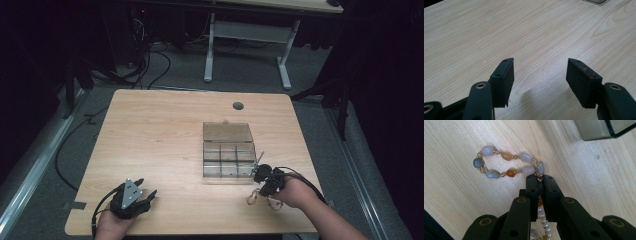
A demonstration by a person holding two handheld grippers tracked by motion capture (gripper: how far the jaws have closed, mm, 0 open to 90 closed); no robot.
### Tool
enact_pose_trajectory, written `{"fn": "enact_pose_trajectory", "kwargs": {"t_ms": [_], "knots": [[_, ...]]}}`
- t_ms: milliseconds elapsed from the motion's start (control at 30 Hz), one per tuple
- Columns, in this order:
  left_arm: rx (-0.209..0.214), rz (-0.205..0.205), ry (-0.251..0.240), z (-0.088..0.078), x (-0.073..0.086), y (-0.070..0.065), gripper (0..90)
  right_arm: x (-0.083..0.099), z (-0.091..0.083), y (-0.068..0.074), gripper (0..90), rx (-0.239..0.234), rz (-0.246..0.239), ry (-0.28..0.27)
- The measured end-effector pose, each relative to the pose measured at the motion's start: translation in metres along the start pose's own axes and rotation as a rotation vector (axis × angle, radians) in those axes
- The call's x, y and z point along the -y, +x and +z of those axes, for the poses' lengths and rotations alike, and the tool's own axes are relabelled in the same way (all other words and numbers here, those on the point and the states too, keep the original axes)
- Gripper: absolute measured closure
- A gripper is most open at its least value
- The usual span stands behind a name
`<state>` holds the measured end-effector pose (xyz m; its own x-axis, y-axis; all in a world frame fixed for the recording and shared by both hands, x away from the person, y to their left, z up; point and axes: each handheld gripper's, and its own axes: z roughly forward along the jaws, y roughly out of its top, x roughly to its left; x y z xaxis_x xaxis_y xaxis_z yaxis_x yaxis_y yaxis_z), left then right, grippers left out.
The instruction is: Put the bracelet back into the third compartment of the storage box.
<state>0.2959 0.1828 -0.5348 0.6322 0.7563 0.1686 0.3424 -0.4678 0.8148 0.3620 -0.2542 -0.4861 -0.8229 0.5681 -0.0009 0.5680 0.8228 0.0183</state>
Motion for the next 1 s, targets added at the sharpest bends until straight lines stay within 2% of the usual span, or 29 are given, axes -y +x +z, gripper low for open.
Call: {"fn": "enact_pose_trajectory", "kwargs": {"t_ms": [100, 367, 600, 1000], "knots": [[-0.001, 0.001, 0.0, 0.0, 0.0, 0.0, 39.9, 0.002, -0.005, -0.002, 83.9, -0.004, 0.011, -0.014], [-0.001, 0.001, 0.0, 0.0, 0.0, 0.0, 39.9, 0.007, -0.028, -0.005, 83.8, -0.008, 0.013, -0.001], [0.001, 0.002, -0.001, 0.0, 0.0, 0.0, 39.9, 0.014, -0.049, -0.01, 83.8, 0.011, 0.032, -0.005], [-0.002, 0.004, 0.002, 0.0, 0.0, -0.001, 39.7, 0.021, -0.068, -0.015, 83.8, 0.026, 0.065, -0.019]]}}
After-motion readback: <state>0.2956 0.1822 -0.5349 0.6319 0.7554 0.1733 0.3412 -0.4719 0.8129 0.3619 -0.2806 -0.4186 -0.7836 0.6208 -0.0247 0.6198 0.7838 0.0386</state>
